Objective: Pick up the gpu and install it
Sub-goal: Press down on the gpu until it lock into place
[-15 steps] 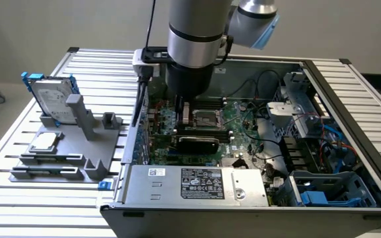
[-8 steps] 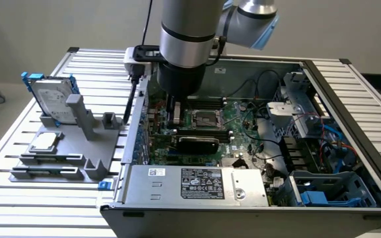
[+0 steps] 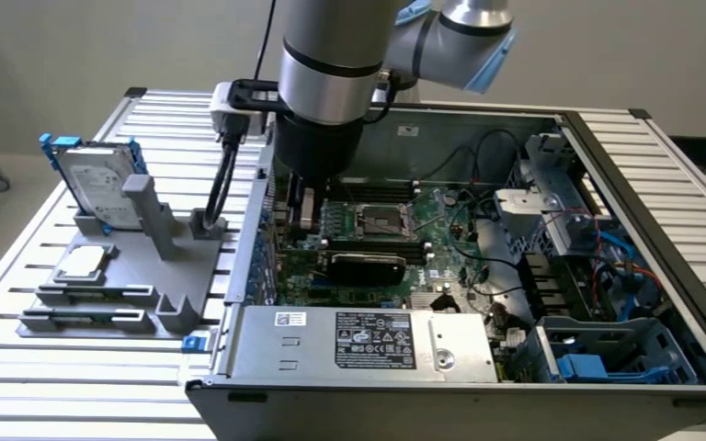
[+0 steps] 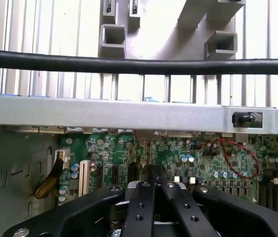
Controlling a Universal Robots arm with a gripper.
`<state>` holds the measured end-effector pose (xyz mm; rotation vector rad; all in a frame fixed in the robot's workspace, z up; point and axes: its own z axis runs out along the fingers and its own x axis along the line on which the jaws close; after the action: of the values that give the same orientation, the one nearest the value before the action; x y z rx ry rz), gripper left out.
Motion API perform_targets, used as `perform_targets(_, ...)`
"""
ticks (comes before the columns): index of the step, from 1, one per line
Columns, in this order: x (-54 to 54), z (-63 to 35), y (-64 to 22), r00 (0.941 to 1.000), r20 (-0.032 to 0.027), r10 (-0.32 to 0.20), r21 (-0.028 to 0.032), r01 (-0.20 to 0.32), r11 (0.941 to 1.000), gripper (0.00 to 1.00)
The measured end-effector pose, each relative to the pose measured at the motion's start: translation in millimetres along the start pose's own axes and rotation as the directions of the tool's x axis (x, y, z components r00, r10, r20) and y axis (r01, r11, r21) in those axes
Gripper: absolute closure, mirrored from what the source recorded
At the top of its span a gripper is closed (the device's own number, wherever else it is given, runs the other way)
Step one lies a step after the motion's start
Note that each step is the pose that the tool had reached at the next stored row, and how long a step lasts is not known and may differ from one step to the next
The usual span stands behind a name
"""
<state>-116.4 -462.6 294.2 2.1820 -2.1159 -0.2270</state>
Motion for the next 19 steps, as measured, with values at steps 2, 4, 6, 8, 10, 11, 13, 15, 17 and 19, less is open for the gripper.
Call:
perform_targets(2, -0.1, 0.4, 2.5, 1.0000, -0.0097, 0.002, -0.0104, -0.002, 0.9999, 0.89)
perform_targets(4, -0.1, 0.7, 3.6, 0.9998, -0.0202, 0.004, -0.0201, -0.004, 0.9998, 0.89)
perform_targets(6, -0.1, 0.4, 3.7, 0.9995, -0.0319, 0.006, -0.0260, -0.007, 0.9996, 0.89)
perform_targets(8, -0.8, 0.2, 3.9, 0.9991, -0.0411, 0.008, -0.0292, -0.009, 0.9995, 0.89)
perform_targets(10, -1.5, 0.2, 3.9, 0.9988, -0.0475, 0.009, -0.0327, -0.011, 0.9994, 0.89)
perform_targets(11, -1.9, 0.2, 3.9, 0.9987, -0.0493, 0.010, -0.0345, -0.012, 0.9993, 0.89)
perform_targets(13, -2.7, 0.3, 4.0, 0.9986, -0.0507, 0.012, -0.0394, -0.014, 0.9991, 0.89)
perform_targets(15, -3.5, 0.4, 4.2, 0.9986, -0.0507, 0.014, -0.0462, -0.017, 0.9988, 0.89)
perform_targets(17, -4.2, 0.4, 4.3, 0.9986, -0.0509, 0.016, -0.0521, -0.019, 0.9985, 0.89)
perform_targets(19, -4.8, 0.4, 4.3, 0.9985, -0.0518, 0.019, -0.0563, -0.022, 0.9982, 0.89)
